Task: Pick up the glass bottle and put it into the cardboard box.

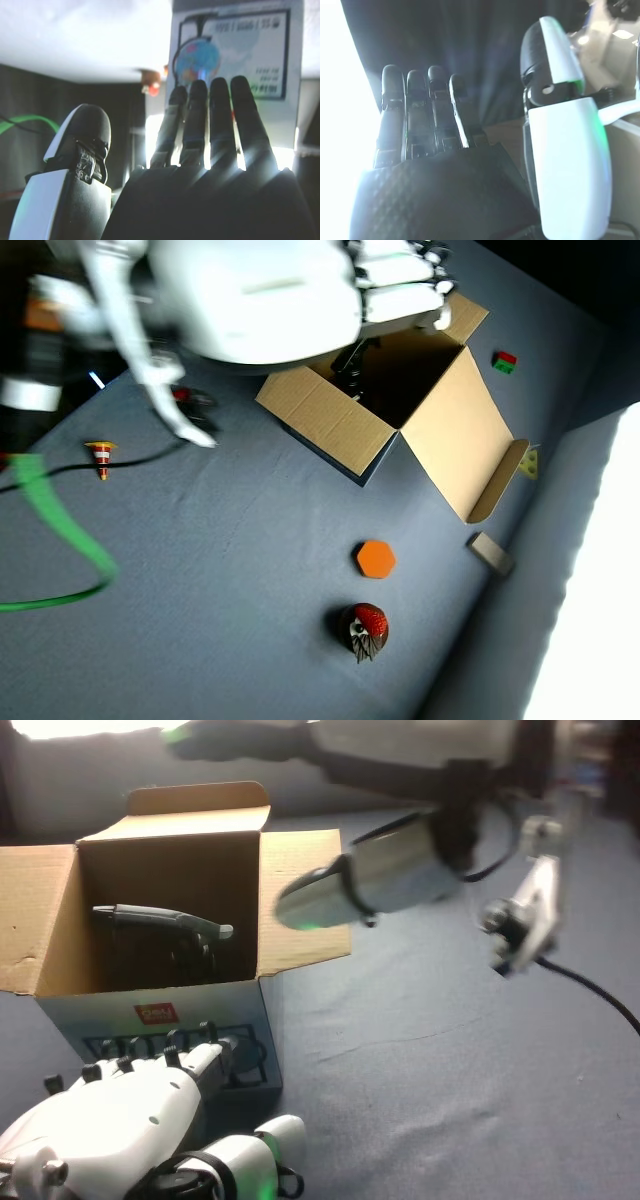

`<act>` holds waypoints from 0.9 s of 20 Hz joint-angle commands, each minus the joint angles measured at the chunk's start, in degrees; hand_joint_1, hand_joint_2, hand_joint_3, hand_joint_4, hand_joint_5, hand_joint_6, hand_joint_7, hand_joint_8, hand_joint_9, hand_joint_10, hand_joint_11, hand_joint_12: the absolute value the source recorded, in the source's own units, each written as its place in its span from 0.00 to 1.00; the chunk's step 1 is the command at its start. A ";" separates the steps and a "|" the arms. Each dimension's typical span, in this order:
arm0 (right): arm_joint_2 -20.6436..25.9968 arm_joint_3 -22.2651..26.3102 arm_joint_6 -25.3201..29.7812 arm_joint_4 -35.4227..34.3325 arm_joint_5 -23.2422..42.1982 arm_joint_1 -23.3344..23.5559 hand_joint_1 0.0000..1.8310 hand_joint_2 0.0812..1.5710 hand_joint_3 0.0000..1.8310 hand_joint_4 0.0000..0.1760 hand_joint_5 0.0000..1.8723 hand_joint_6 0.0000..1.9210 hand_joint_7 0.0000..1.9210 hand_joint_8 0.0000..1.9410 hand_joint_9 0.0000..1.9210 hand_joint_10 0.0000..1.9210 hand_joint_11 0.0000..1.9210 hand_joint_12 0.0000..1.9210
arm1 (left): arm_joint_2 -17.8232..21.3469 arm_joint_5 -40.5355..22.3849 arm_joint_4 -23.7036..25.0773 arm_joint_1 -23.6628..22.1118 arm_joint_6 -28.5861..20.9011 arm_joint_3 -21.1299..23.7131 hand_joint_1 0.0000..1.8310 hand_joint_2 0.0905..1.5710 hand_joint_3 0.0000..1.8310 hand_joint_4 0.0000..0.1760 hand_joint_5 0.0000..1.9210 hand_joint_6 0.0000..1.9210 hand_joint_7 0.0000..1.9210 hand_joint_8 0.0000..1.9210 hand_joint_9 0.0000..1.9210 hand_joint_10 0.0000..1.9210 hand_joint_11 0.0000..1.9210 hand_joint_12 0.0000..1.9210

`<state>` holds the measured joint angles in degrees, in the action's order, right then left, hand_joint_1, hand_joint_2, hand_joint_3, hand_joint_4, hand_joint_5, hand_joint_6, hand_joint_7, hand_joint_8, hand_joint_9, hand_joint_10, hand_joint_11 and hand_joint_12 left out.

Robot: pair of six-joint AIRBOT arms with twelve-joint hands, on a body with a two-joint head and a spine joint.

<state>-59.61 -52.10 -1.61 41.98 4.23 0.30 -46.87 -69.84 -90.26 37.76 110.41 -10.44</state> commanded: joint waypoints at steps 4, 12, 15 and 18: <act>7.75 9.61 8.27 -0.91 -18.10 2.33 0.20 0.74 0.01 0.00 0.02 0.23 0.14 0.04 0.00 0.31 0.00 0.39 | -1.41 -11.47 -7.44 -12.44 10.28 2.77 0.01 0.82 0.00 0.00 0.06 0.01 0.08 0.00 0.06 0.00 0.00 0.18; 9.71 17.64 12.21 -0.87 -40.97 2.84 0.12 0.83 0.01 0.00 0.26 0.71 0.29 0.67 0.23 0.86 0.16 0.99 | -4.33 -19.03 -18.40 -31.59 22.80 3.57 0.07 0.86 0.00 0.00 0.40 0.17 0.46 0.26 0.31 0.48 0.14 0.74; 10.08 17.90 12.99 -0.87 -41.70 1.24 0.15 0.89 0.02 0.00 0.46 0.90 0.52 0.91 0.55 1.00 0.60 1.00 | -4.20 -19.33 -20.21 -36.04 27.33 3.17 0.22 0.86 0.00 0.00 0.46 0.75 0.54 0.82 0.50 0.90 0.40 0.99; 10.26 18.39 12.30 -0.87 -41.69 0.72 0.21 0.92 0.03 0.00 0.51 0.96 0.60 0.98 0.66 1.00 0.72 1.00 | -4.18 -19.33 -20.20 -36.71 27.84 2.94 0.31 0.86 0.00 0.00 0.52 0.91 0.60 0.93 0.57 0.99 0.51 1.00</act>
<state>-49.52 -33.98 10.41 39.51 -40.69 0.80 -50.98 -88.51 -115.37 1.61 138.19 -7.38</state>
